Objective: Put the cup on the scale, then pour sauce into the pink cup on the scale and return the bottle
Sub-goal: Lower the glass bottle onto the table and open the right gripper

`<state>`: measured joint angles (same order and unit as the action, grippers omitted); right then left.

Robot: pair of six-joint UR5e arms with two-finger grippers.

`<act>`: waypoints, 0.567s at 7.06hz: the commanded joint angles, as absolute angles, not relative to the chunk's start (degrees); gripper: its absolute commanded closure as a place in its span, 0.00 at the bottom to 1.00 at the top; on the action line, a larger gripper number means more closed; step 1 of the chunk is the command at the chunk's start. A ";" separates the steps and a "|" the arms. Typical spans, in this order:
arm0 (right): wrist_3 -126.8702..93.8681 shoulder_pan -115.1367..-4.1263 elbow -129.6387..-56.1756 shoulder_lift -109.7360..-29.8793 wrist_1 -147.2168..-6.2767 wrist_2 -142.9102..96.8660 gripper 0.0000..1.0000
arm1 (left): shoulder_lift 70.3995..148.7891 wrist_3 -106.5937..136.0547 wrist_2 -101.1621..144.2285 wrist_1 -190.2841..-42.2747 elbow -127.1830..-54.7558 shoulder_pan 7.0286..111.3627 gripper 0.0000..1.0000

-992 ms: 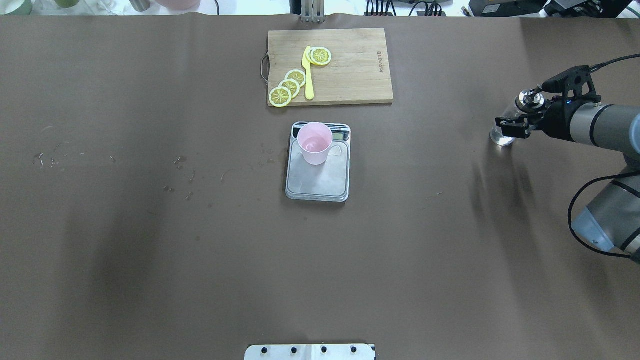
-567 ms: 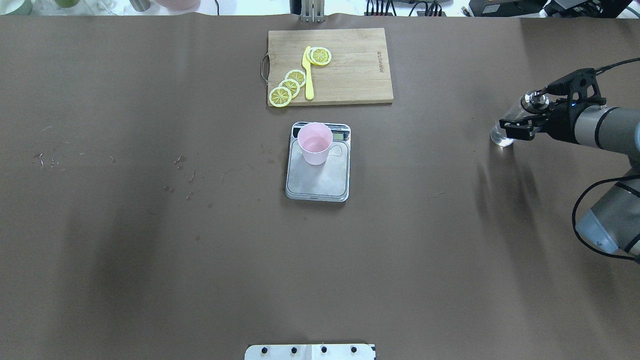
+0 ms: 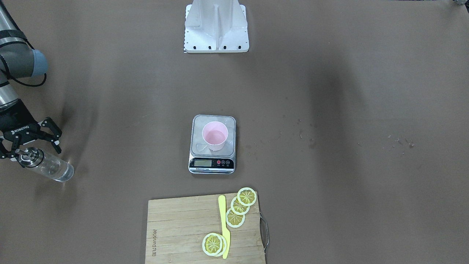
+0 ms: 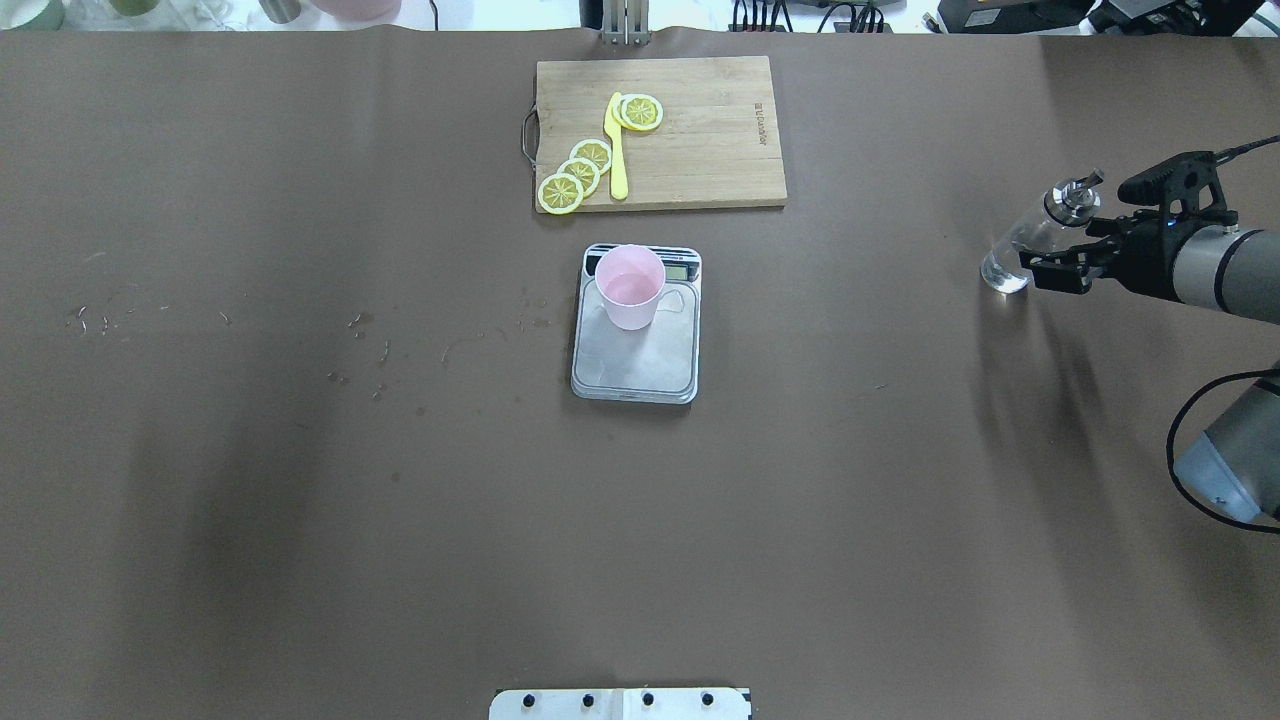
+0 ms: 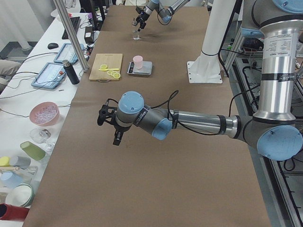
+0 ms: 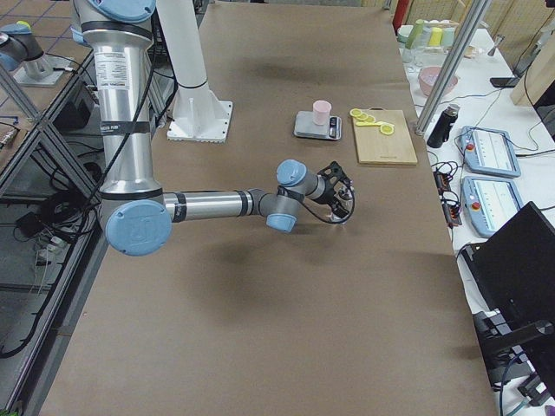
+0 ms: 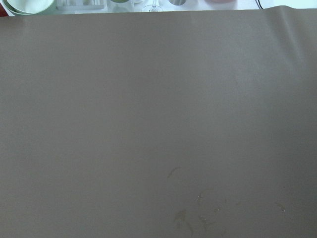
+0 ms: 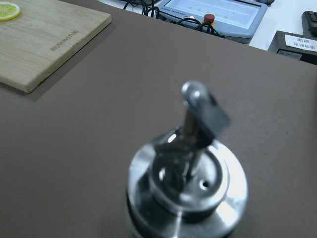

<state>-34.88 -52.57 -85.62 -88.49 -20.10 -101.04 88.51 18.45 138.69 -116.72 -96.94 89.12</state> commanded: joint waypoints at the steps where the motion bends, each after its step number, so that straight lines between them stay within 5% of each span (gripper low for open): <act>1: -35.42 -52.65 -85.95 -91.04 -17.16 -101.16 0.00 | 88.51 18.46 138.69 -116.72 -97.12 89.12 0.03; 4: -36.30 -53.34 -91.39 -97.89 -16.79 -104.12 0.00 | 88.51 18.46 138.69 -116.72 -97.12 89.12 0.03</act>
<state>-36.02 -52.84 -89.17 -95.07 -16.84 -101.92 88.51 18.46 138.69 -116.72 -97.11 89.12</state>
